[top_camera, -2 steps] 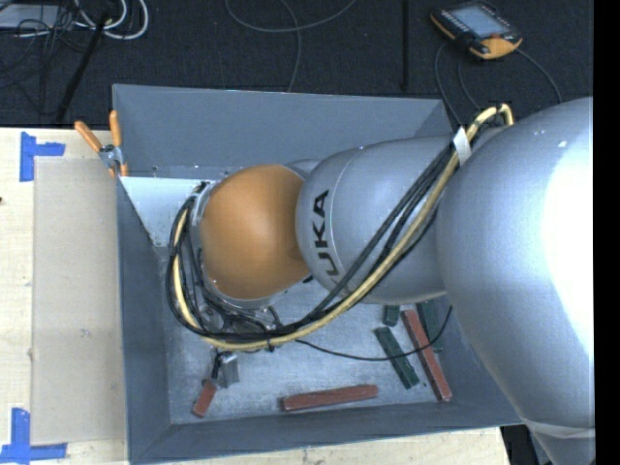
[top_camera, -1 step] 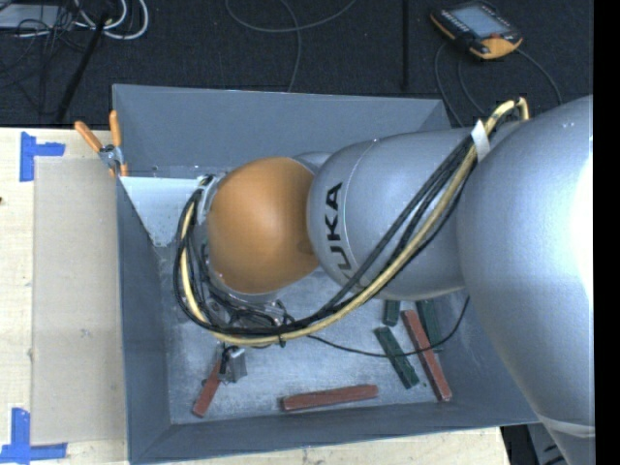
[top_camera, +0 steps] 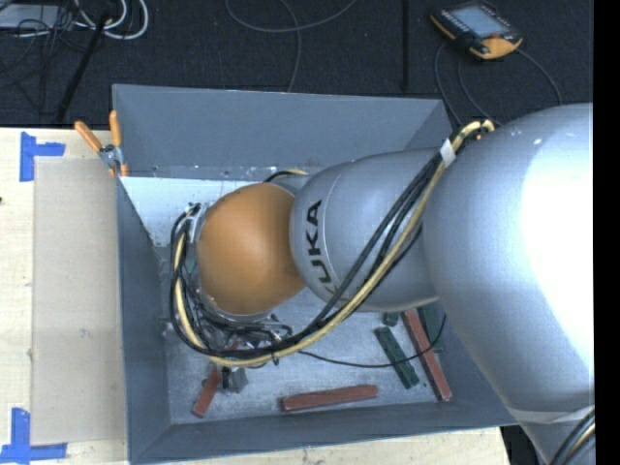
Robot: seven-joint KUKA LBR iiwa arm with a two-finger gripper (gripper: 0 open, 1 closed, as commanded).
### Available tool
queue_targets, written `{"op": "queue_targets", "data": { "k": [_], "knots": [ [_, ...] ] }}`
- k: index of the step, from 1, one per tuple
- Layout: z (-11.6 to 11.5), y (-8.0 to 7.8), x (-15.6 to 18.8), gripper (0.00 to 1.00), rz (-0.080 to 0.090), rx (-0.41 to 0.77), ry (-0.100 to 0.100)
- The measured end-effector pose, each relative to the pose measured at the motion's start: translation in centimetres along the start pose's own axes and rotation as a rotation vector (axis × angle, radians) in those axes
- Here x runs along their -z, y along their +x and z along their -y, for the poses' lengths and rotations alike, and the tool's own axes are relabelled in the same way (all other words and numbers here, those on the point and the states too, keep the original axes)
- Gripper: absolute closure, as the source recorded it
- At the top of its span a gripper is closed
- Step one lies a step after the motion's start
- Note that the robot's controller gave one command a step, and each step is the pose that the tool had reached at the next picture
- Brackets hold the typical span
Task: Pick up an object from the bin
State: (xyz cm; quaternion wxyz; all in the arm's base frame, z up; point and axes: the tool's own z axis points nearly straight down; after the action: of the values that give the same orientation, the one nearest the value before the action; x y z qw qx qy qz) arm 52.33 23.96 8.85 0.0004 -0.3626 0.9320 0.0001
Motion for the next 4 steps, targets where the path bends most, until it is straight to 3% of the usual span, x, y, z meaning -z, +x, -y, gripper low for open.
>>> {"op": "queue_targets", "data": {
  "k": [1, 4],
  "knots": [
    [0.37, 0.35, -1.88, 1.00, -0.001, 0.245, -0.002],
    [0.30, 0.51, -1.19, 1.00, -0.006, 0.242, -0.005]
  ]
}}
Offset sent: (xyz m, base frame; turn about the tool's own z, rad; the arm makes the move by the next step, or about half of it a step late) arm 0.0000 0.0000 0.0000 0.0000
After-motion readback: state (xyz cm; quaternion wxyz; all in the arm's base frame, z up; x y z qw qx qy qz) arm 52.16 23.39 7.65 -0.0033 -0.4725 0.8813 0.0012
